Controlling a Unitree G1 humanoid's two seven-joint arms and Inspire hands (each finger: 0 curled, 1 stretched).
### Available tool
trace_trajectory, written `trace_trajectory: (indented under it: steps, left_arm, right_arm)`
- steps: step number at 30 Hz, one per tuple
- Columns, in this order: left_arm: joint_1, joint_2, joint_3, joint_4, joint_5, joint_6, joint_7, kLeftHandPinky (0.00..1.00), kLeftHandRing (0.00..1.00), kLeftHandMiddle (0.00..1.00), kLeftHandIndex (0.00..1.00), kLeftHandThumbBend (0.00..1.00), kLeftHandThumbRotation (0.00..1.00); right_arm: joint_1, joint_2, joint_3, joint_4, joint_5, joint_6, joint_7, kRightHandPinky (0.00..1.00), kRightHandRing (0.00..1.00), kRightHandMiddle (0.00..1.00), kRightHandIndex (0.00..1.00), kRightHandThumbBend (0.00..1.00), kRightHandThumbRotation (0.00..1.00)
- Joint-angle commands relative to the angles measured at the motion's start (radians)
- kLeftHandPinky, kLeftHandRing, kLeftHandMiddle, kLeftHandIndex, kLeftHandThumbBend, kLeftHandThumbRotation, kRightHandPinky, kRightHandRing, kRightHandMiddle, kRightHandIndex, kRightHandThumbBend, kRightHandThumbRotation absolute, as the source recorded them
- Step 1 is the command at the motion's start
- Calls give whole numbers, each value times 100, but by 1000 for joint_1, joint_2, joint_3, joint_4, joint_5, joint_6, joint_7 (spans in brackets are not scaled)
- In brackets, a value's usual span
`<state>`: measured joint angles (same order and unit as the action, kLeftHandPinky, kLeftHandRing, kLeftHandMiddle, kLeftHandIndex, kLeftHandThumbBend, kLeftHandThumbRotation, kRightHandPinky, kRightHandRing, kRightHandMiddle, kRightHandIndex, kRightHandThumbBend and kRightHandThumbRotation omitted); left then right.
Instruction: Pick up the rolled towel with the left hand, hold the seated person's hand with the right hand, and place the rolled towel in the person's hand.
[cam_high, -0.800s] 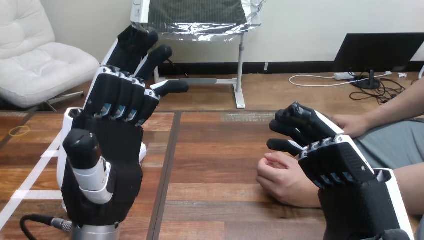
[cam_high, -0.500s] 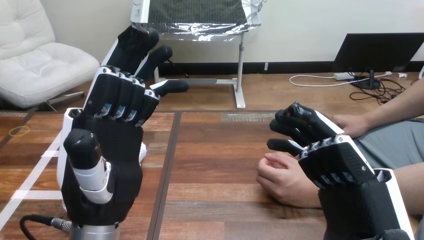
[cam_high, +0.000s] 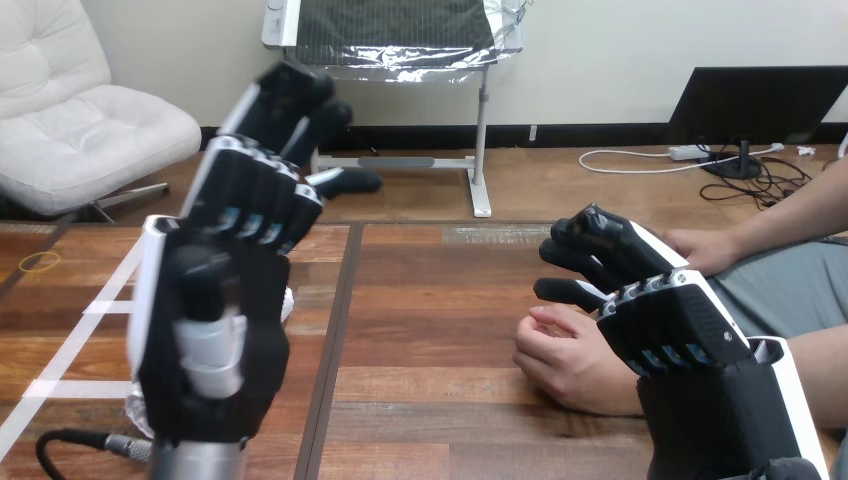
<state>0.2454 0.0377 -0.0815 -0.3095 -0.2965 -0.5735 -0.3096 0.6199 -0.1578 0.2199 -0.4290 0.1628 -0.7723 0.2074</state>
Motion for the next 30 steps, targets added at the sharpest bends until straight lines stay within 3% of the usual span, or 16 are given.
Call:
trace_trajectory:
  steps: [1,10,14,23,30]
  left_arm:
    - [-109,13,33,47,65,23,23,68,86,87,86,76,90]
    - [-254,45,72,170,207,88,83,74,89,89,90,80,97]
    - [-315,67,80,206,296,162,125,76,90,91,92,84,98]
    - [-437,97,82,322,396,242,179,87,96,97,98,73,96]
    - [-523,119,81,415,454,294,216,88,96,98,99,62,89]
  right_arm:
    - [-50,10,-11,-34,6,4,-4,75,83,84,83,93,100]
    - [-65,25,-6,-17,2,1,-9,75,82,83,82,92,100]
    - [-70,30,-1,-12,4,0,-8,75,82,83,82,92,100]
    - [-69,35,3,-14,-1,3,-10,74,81,83,82,90,100]
    - [-68,38,-6,-10,-8,-5,-9,74,82,83,82,91,100]
